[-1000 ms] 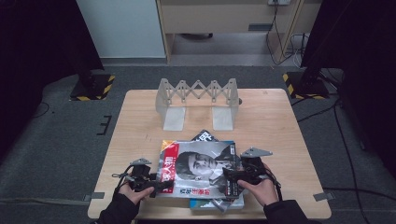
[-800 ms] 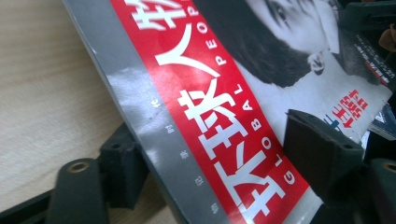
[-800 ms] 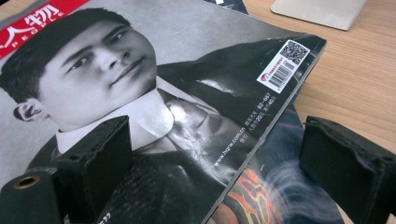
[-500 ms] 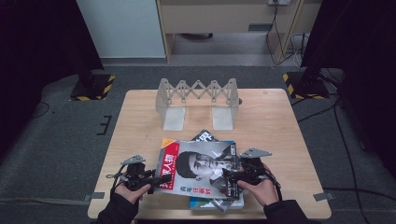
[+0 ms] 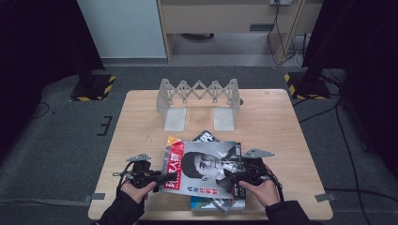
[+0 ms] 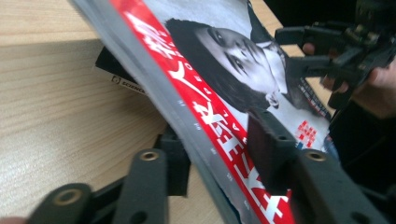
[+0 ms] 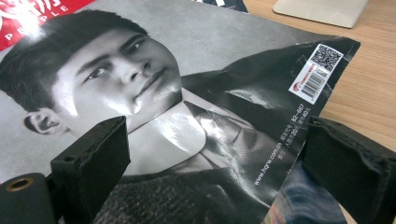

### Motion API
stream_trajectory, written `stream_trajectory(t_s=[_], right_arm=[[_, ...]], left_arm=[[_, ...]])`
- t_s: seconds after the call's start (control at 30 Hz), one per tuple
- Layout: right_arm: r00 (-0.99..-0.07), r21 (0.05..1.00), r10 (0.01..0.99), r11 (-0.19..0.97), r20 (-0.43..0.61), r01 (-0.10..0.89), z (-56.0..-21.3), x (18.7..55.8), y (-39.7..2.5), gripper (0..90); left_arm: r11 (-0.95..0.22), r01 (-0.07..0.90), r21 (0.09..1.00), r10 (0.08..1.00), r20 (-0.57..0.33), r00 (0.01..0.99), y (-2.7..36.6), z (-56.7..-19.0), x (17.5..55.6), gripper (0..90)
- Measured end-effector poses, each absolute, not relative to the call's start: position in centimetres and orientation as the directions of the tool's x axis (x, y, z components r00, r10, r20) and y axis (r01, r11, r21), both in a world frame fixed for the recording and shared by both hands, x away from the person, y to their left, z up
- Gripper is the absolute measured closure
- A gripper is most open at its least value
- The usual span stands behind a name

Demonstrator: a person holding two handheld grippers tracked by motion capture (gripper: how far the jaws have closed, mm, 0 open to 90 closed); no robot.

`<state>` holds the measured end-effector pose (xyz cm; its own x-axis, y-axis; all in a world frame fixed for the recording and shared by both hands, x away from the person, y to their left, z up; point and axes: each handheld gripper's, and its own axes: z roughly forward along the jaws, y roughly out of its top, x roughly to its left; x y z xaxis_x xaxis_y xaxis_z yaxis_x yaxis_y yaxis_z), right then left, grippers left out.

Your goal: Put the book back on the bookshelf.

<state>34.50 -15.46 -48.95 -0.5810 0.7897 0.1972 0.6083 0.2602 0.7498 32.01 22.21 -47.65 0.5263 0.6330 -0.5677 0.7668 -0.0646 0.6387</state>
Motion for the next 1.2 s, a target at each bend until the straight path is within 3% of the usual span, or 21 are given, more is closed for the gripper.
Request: stream_trajectory(t_s=[0.2, 0.43, 0.9, 1.2], right_arm=[[-0.576, 0.75, 0.785, 0.236, 0.227, 0.617, -48.8, 34.6, -15.8, 8.6], [-0.559, 0.755, 0.794, 0.21, 0.239, 0.622, -48.6, 34.9, -16.5, 8.1], [-0.493, 0.773, 0.837, 0.145, 0.237, 0.618, -47.9, 35.5, -19.1, 8.2], [-0.405, 0.776, 0.894, 0.115, 0.191, 0.62, -47.9, 36.3, -22.5, 8.0]], left_arm=[[-0.006, 0.773, 0.635, 0.64, -0.591, 0.491, 22.3, -46.9, 32.2, 75.3], [0.019, 0.764, 0.645, 0.634, -0.599, 0.49, 22.2, -45.8, 32.7, 80.6], [0.074, 0.736, 0.672, 0.616, -0.612, 0.496, 22.1, -43.4, 33.7, 85.8], [0.099, 0.711, 0.696, 0.608, -0.608, 0.51, 21.8, -41.5, 34.6, 86.0]])
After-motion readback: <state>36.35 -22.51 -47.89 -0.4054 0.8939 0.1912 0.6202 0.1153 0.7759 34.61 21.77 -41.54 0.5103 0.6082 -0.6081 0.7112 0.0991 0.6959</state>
